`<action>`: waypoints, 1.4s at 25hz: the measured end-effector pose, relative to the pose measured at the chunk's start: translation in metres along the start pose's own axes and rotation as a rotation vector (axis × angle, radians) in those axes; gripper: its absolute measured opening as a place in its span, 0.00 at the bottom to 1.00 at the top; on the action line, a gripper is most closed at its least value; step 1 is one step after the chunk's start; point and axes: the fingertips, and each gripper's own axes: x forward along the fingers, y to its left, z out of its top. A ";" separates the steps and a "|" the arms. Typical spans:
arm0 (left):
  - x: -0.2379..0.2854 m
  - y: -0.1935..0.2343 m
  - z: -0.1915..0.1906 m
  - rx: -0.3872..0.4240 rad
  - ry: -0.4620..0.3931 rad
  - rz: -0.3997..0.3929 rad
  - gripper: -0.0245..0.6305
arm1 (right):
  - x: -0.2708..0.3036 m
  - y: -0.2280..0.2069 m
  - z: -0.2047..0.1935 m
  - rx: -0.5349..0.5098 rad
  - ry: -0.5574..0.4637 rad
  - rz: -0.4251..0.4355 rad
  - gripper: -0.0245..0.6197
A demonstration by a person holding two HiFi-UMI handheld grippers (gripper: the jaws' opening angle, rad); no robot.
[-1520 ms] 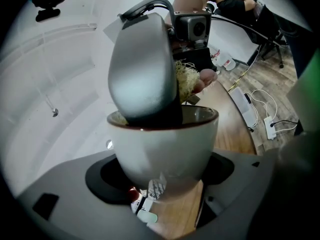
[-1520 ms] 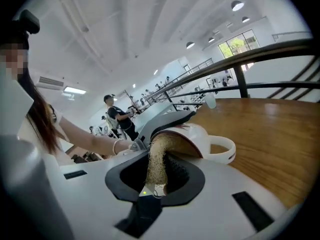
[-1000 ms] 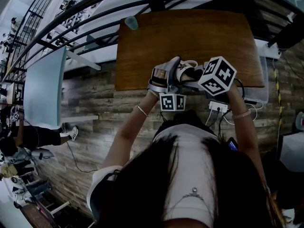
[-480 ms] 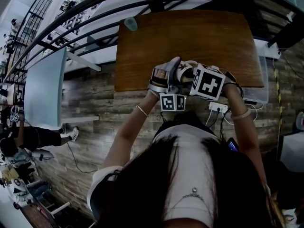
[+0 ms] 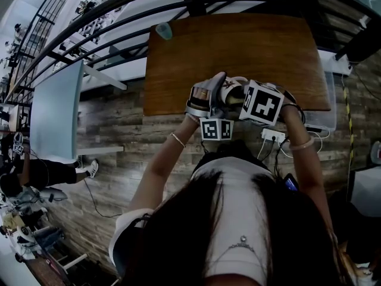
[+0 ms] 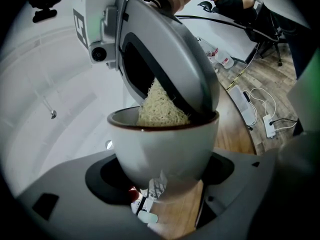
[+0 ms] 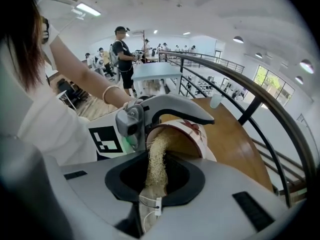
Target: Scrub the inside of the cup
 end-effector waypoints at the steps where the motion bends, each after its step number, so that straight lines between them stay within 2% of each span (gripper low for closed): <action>1: 0.000 0.000 -0.001 -0.001 0.000 0.000 0.65 | 0.001 0.000 0.000 0.014 -0.013 0.008 0.15; 9: -0.002 0.004 -0.005 -0.012 -0.002 0.014 0.65 | 0.000 0.001 0.012 0.132 -0.151 0.086 0.15; 35: 0.003 0.037 -0.021 -0.047 0.025 0.125 0.65 | -0.033 -0.028 0.057 0.721 -0.862 0.369 0.15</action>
